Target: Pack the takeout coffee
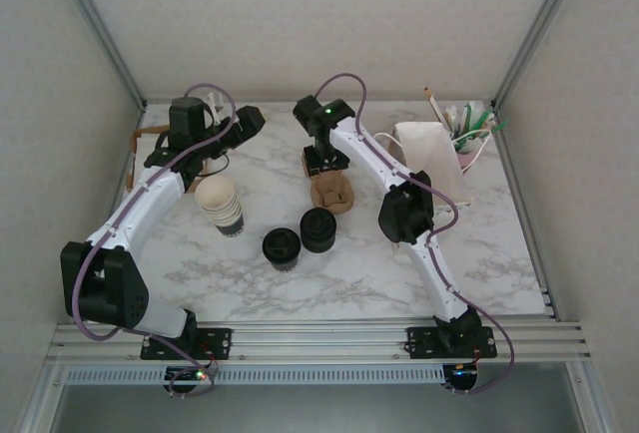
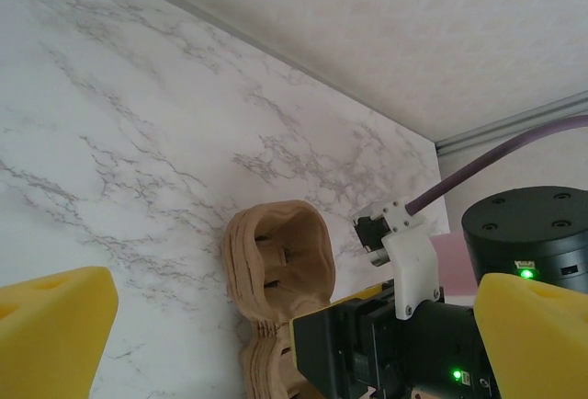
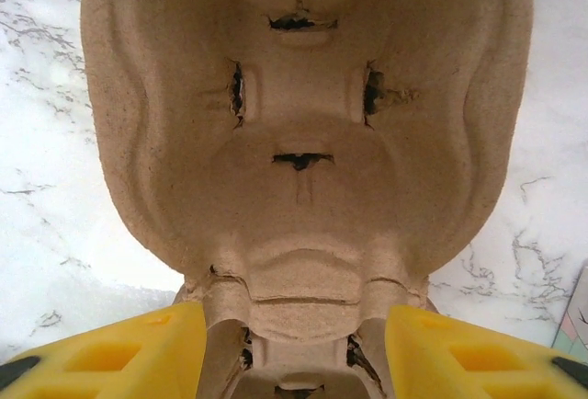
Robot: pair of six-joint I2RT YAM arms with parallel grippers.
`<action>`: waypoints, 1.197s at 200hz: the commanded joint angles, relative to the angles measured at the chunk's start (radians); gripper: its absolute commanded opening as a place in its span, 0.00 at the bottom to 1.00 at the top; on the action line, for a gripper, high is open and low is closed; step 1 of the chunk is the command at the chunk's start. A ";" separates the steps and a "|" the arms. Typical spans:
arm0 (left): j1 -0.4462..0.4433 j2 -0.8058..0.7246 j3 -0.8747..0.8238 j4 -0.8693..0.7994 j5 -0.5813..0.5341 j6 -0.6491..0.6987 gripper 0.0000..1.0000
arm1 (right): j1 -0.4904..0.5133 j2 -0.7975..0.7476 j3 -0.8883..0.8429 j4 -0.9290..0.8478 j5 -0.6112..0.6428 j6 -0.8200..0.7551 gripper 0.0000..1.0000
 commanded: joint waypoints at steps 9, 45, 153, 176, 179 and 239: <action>-0.009 0.007 0.014 -0.002 -0.009 0.025 1.00 | 0.005 0.030 0.012 -0.008 0.001 -0.014 0.51; -0.009 0.009 0.017 -0.005 -0.013 0.027 1.00 | 0.005 0.033 0.010 0.001 -0.004 -0.012 0.47; -0.011 0.006 0.012 -0.009 -0.016 0.031 1.00 | 0.005 0.050 0.006 0.005 -0.003 -0.010 0.43; -0.011 0.007 0.014 -0.008 -0.017 0.031 1.00 | 0.004 0.052 0.005 0.006 -0.003 -0.010 0.44; -0.011 0.007 0.014 -0.009 -0.018 0.031 1.00 | 0.003 0.053 0.004 0.006 -0.004 -0.011 0.44; -0.013 0.015 0.017 -0.016 -0.019 0.032 1.00 | 0.003 0.063 -0.001 0.011 -0.006 -0.010 0.48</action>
